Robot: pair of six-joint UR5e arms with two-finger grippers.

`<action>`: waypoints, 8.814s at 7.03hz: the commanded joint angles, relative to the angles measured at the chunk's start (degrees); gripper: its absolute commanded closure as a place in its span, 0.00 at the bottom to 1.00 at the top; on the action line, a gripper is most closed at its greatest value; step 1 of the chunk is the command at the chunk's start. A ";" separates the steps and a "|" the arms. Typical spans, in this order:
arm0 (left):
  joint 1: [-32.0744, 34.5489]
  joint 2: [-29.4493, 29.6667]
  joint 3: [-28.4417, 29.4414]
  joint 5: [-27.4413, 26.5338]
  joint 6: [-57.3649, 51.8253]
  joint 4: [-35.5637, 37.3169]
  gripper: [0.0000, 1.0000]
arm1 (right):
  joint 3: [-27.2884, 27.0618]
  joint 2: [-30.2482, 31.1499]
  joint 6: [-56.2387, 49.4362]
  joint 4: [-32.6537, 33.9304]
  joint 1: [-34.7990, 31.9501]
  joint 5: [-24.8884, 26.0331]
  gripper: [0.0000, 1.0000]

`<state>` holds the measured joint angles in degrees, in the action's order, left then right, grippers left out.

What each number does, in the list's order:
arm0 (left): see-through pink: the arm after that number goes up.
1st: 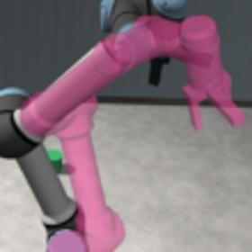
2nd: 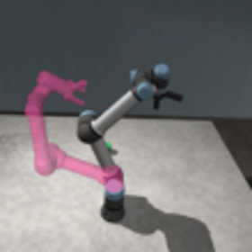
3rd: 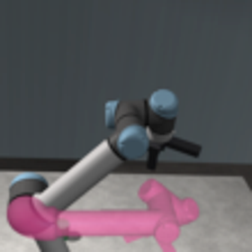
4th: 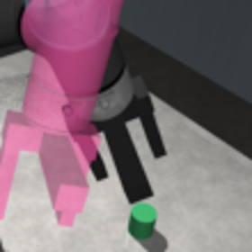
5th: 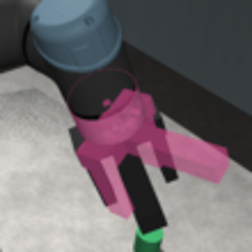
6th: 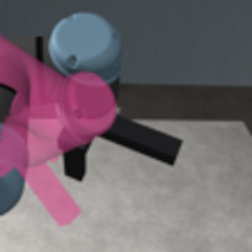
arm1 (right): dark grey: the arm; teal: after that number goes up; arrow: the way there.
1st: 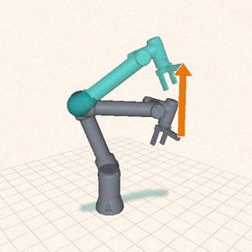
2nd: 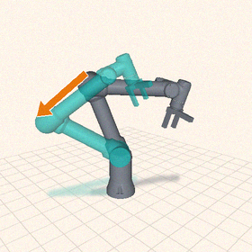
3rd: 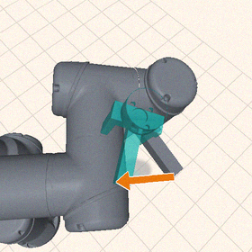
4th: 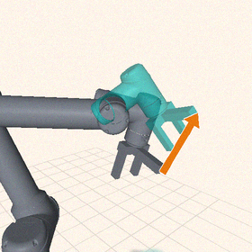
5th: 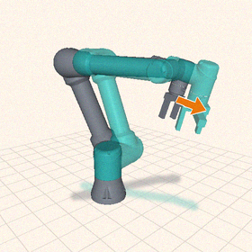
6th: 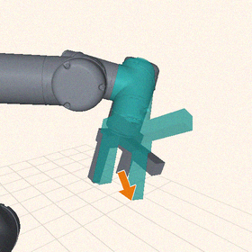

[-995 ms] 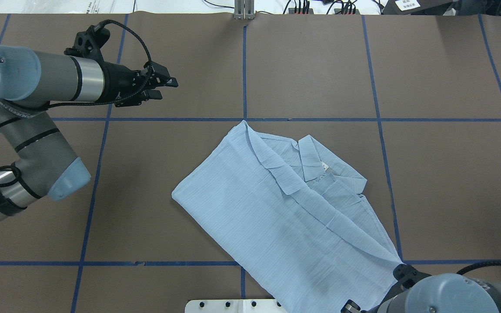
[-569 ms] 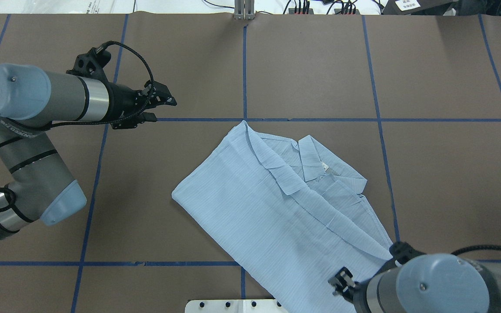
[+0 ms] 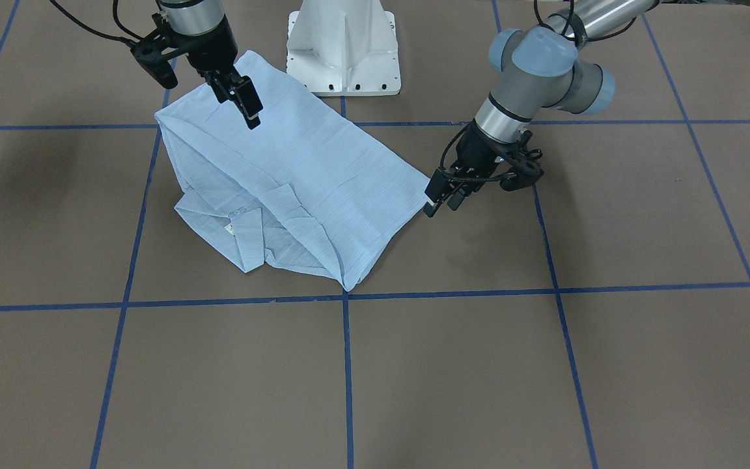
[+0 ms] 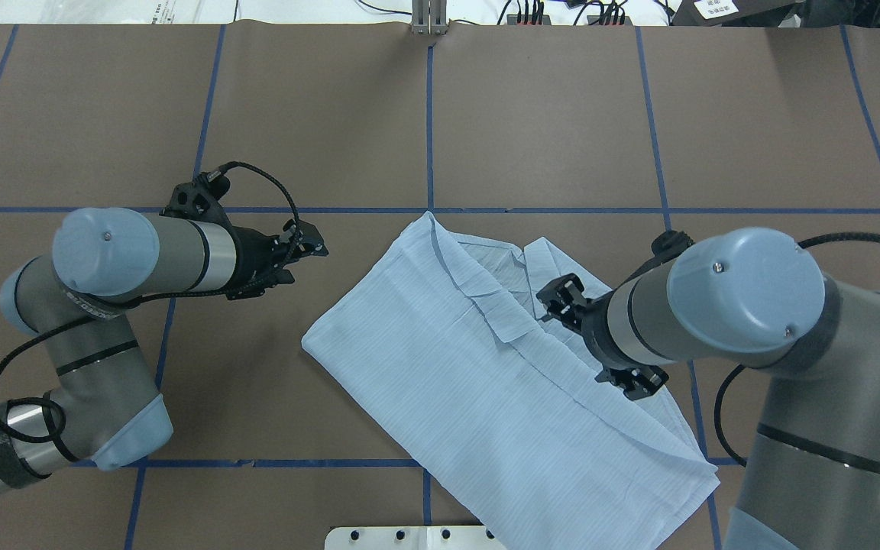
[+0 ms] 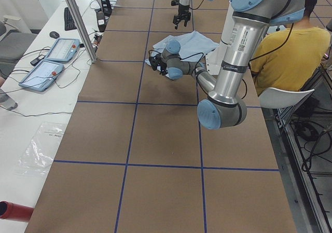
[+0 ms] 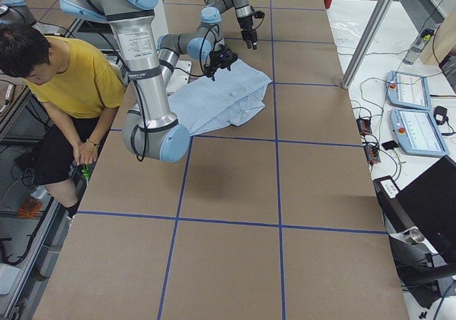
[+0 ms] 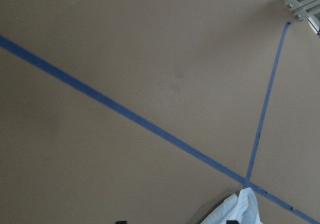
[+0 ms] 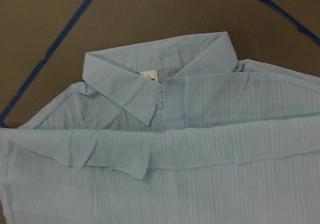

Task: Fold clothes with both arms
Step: 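Grasp the shirt edge nearest the left gripper while the right gripper grasps near the collar, then turn the shirt lengthwise with both grippers and release it, then move the right gripper along the shirt's near edge to its near corner, then lower the right gripper onto the near corner of the shirt and grasp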

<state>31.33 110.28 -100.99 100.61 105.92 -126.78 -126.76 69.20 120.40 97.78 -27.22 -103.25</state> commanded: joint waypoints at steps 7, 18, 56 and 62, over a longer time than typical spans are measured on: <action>-10.33 3.35 -1.32 -1.55 3.32 17.62 0.30 | 3.28 -2.14 -5.70 -0.31 -2.84 -0.46 0.00; 11.46 24.22 42.88 -6.12 -23.83 -13.97 1.00 | 4.95 -2.49 -5.79 -0.48 -2.31 1.21 0.00; 12.79 10.57 25.14 -0.84 -28.76 -13.49 0.36 | 15.23 -3.46 31.62 -15.78 25.09 29.95 0.09; 12.88 9.69 24.00 -2.26 -28.58 -13.49 0.35 | 17.24 -4.08 31.65 -15.60 27.13 29.60 0.15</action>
<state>44.20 120.12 -76.75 98.40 77.34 -140.27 -110.19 65.09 152.05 82.16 -0.33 -73.64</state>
